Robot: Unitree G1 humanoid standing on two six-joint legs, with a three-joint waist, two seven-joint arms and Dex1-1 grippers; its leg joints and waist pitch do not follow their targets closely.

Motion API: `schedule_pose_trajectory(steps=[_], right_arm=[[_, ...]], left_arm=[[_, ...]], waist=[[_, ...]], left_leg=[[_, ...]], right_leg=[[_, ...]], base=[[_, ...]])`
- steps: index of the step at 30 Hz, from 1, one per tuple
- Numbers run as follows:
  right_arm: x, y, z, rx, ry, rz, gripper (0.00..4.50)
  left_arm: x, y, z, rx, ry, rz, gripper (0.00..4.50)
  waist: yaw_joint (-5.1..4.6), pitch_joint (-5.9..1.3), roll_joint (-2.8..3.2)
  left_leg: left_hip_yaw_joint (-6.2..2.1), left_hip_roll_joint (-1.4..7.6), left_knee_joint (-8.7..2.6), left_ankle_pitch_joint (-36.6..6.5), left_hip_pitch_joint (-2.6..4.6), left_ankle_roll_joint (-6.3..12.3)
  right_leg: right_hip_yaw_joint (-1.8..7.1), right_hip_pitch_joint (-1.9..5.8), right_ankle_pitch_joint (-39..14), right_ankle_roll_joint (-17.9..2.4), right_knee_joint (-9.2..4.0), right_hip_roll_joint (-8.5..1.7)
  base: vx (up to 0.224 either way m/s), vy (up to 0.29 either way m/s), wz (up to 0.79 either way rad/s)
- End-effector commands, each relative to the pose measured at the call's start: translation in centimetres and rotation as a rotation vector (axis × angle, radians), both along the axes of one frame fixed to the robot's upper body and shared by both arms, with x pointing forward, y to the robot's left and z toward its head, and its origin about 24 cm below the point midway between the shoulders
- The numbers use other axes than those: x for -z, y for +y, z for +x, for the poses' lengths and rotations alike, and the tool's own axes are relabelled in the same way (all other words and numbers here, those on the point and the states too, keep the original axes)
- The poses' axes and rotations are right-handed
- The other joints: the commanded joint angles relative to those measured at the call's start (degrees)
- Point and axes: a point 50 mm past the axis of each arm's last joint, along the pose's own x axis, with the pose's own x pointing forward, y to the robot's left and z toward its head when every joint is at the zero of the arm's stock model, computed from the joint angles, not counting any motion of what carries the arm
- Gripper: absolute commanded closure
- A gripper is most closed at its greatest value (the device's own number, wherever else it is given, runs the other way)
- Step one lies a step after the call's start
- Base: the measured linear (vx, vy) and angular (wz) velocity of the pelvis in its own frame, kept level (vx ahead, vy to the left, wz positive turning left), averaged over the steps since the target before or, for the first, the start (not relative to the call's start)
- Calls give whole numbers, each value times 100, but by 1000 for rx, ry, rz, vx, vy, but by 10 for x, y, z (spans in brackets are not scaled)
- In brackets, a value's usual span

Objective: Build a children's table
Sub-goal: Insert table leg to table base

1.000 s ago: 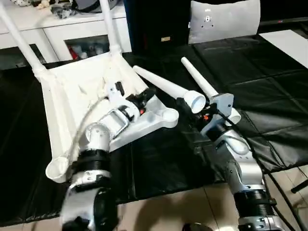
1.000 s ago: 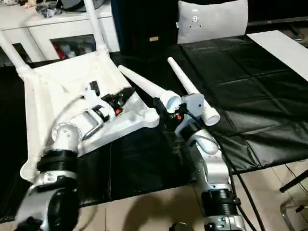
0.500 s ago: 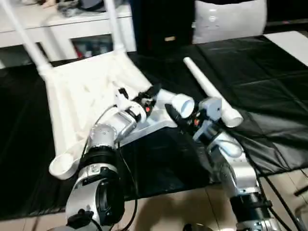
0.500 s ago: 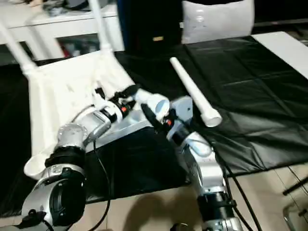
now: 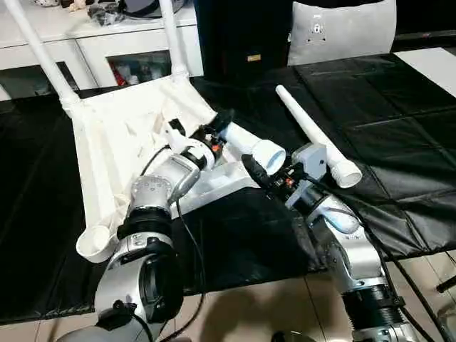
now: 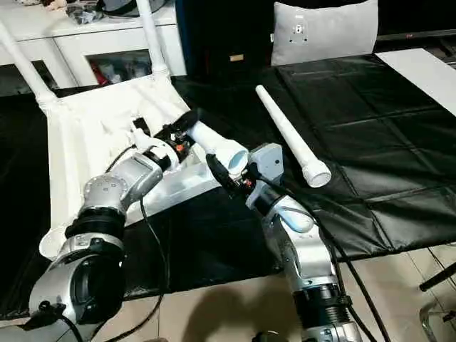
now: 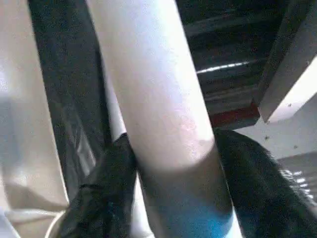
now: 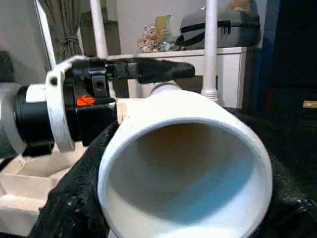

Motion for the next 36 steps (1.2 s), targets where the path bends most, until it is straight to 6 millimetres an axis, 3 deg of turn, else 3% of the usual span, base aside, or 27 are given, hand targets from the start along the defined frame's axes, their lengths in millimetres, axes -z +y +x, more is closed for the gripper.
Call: schedule_pose_trajectory(steps=[1,5,6,14,20,21,22,25,26,27,33,35,36], right_arm=[[8,0,-2,-10,41,-31,173],[7,-1,0,8,37,-40,174],[7,-1,0,14,36,-46,175],[13,-2,1,13,60,-74,175],[17,-2,3,16,87,-92,175],[17,-2,3,16,87,-92,175],[17,-2,3,13,90,-92,175],[17,-1,3,-8,96,-78,175],[16,-1,4,-13,98,-71,120],[16,-1,4,-15,104,-60,106],[22,-5,2,-12,134,-78,64],[27,-7,-3,-41,167,-88,45],[28,-9,-6,-45,175,-91,31]], left_arm=[[-16,13,4,-51,-102,43,194],[-17,17,4,-69,-138,118,223],[-18,18,5,-78,-149,140,227],[-25,22,6,-103,-191,198,241],[-29,18,4,-100,-221,227,247],[-29,18,4,-100,-221,227,247],[-29,18,4,-99,-224,231,248],[-30,19,4,-107,-228,251,250],[-30,19,4,-113,-226,259,250],[-29,22,5,-135,-220,283,250],[-34,36,7,-209,-234,371,257],[-38,41,8,-226,-249,404,262],[-40,42,9,-230,-258,423,262]], waist=[[12,-450,-102],[10,-456,-71],[5,-453,-99],[8,-456,-81],[9,-458,-101],[7,-457,-148],[17,-457,-122],[15,-457,-131],[12,-453,-151],[15,-454,-162],[-20,-461,-137],[-13,-463,-80],[-4,-456,-90]], left_leg=[[72,76,-318,415,-74,1116],[72,66,-311,391,-82,1088],[74,66,-317,369,-83,1075],[73,65,-316,305,-85,1014],[80,64,-312,320,-87,1034],[84,66,-314,309,-89,1038],[80,69,-315,314,-88,1034],[80,69,-313,334,-83,1051],[88,67,-309,336,-88,1056],[87,68,-311,334,-90,1057],[79,72,-305,391,-81,1048],[77,79,-303,354,-64,1031],[78,84,-305,360,-61,1036]], right_leg=[[277,502,-1155,-798,-343,-288],[267,509,-1195,-781,-355,-290],[265,504,-1233,-752,-370,-282],[261,508,-1282,-732,-364,-283],[262,507,-1251,-772,-360,-281],[265,508,-1277,-757,-366,-281],[265,507,-1320,-755,-358,-286],[265,501,-1364,-731,-360,-284],[267,495,-1373,-720,-365,-280],[266,501,-1384,-715,-362,-282],[264,495,-1320,-643,-354,-273],[265,489,-1309,-676,-356,-267],[268,484,-1296,-676,-363,-260]], base=[[0,0,0],[0,0,0],[0,0,0],[0,0,0],[0,0,0],[0,0,0],[0,0,0],[0,0,0],[0,0,0],[0,0,0],[0,0,0],[0,0,0],[0,0,0]])
